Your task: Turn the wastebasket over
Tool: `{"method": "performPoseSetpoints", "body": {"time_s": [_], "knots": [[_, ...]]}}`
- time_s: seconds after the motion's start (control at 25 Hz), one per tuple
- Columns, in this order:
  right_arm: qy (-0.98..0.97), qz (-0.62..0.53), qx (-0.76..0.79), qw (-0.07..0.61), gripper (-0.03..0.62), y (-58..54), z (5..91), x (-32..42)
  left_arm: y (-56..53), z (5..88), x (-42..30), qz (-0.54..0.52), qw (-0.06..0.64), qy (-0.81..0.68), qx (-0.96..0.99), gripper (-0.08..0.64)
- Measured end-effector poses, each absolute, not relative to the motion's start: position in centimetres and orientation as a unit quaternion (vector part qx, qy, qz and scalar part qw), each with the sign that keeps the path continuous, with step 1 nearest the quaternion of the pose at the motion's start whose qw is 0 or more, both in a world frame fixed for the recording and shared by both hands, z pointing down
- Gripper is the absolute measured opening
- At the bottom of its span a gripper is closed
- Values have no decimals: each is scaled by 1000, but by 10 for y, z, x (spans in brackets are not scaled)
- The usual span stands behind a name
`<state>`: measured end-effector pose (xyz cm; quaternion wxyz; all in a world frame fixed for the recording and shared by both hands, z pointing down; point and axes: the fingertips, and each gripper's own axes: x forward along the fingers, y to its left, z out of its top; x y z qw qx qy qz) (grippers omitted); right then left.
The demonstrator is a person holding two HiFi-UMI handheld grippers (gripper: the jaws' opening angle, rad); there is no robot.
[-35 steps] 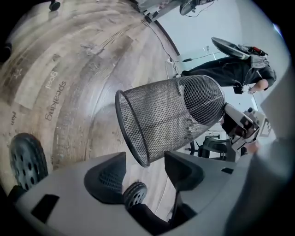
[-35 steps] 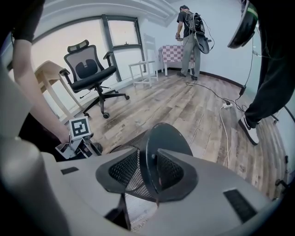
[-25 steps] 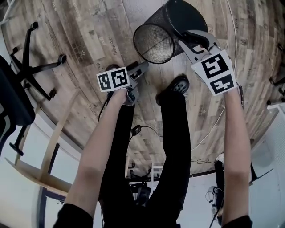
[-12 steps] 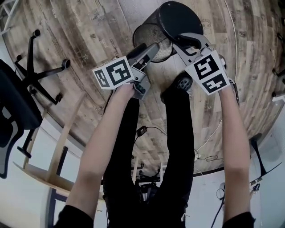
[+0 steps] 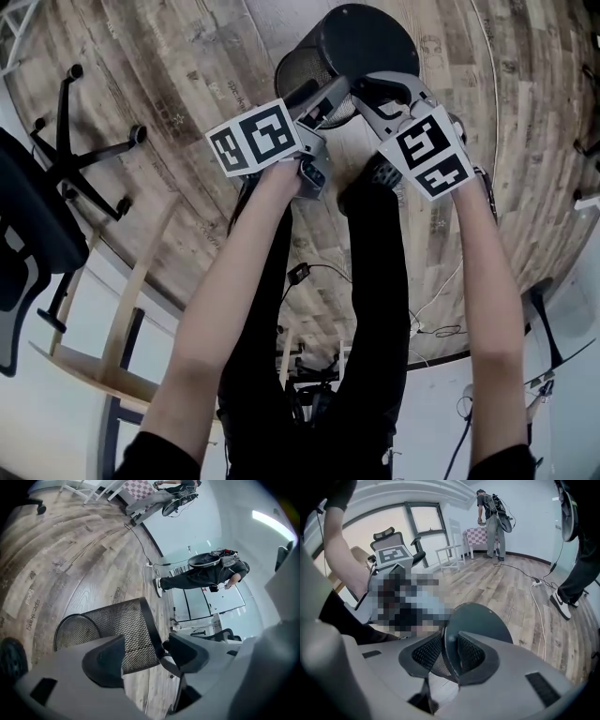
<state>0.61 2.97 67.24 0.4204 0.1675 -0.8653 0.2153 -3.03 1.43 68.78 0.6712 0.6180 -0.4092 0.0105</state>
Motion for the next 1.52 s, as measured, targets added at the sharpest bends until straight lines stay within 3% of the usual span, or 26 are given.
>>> {"method": "performPoseSetpoints", "body": {"time_s": [0.96,1.28,1.52], "knots": [[-875,235,106,410,121,58,671,-2,24,697,-39,22,674,-416,610,275],[-865,317,178,346,126,34,665,12,26,699,-41,30,670,-423,609,275],[-827,294,223,423,126,28,704,48,27,700,-46,35,670,-422,610,275]]}}
